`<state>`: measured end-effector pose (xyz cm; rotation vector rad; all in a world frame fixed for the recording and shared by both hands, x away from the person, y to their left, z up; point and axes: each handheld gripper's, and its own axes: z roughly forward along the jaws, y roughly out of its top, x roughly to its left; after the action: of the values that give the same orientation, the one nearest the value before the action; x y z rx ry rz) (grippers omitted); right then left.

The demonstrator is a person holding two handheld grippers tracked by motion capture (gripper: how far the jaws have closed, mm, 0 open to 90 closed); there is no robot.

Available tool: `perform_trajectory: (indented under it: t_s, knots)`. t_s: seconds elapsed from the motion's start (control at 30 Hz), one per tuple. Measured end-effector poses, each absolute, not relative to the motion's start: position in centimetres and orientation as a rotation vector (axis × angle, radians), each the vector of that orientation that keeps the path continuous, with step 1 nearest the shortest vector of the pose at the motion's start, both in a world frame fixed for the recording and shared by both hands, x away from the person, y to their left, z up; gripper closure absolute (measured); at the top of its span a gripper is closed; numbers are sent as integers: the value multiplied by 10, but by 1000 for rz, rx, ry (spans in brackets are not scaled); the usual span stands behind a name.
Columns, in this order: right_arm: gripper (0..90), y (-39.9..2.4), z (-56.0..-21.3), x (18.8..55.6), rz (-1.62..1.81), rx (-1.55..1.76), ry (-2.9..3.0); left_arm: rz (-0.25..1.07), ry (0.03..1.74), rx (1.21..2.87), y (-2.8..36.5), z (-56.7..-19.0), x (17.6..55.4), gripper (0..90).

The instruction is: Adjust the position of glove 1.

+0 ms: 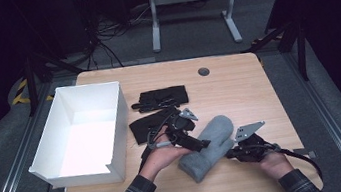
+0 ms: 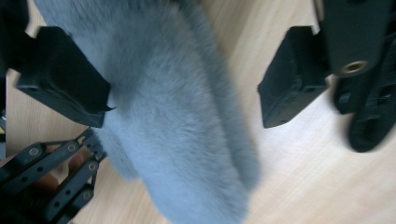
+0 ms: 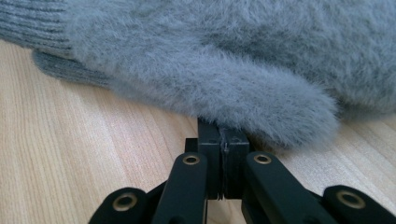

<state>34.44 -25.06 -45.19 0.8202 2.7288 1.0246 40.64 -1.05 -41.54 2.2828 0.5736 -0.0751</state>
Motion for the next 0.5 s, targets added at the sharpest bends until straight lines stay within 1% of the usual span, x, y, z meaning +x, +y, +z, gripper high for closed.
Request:
perform_trajectory:
  t_s: [0.3, 0.5]
  knots:
    - [899, -251, -452, 344, 1017, 812, 2726, -89, 585, 2369, -28, -435, 411, 125]
    - [899, -251, -451, 342, 1020, 806, 2721, -109, 610, 2392, -33, -444, 413, 114]
